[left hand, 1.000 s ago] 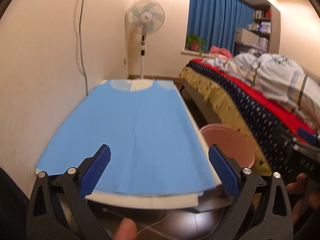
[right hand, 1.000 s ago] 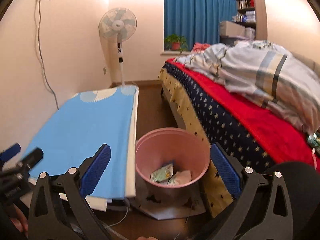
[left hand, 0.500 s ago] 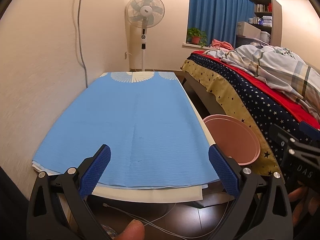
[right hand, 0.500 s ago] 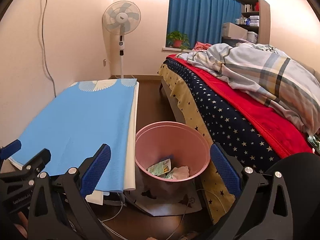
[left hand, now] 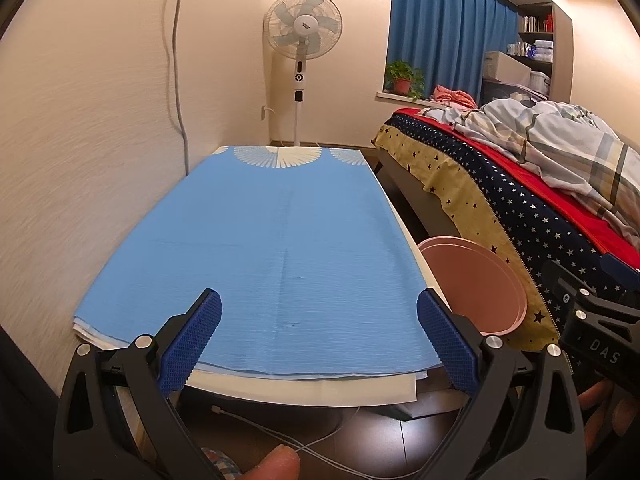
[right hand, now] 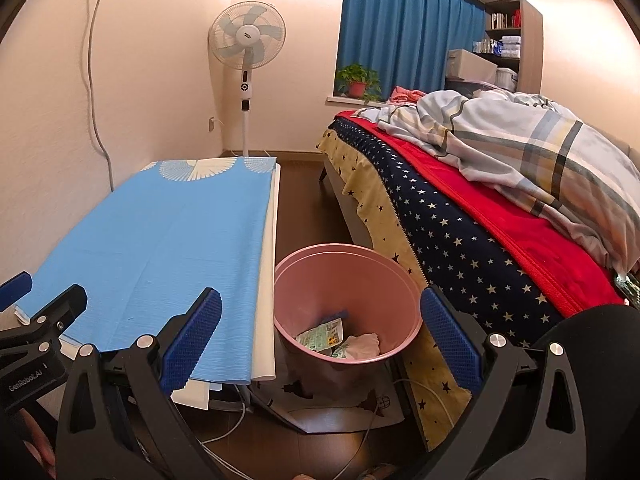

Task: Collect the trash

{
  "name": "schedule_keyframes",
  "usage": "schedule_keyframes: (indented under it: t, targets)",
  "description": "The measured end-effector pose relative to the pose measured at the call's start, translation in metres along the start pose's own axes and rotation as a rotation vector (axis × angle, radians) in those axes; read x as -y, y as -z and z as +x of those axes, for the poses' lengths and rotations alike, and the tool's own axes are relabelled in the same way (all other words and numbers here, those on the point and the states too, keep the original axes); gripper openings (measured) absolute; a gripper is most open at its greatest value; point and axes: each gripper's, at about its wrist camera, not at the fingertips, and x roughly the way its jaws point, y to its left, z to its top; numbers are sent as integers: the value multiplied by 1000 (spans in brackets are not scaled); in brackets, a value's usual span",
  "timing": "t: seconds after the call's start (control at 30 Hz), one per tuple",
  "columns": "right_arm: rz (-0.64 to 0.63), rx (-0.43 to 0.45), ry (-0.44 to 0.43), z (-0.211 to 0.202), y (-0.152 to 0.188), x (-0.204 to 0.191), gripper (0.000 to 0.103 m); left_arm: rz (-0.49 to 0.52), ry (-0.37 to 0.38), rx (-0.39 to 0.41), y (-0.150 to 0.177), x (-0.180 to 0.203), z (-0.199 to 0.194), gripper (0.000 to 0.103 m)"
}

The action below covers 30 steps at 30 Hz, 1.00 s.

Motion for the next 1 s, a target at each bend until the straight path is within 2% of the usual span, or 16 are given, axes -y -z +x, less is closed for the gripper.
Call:
schedule_keyframes:
  t: [1.0]
  targets:
    - [1,2,2,-1,0,0,98,6,2,4,1,1,0,95]
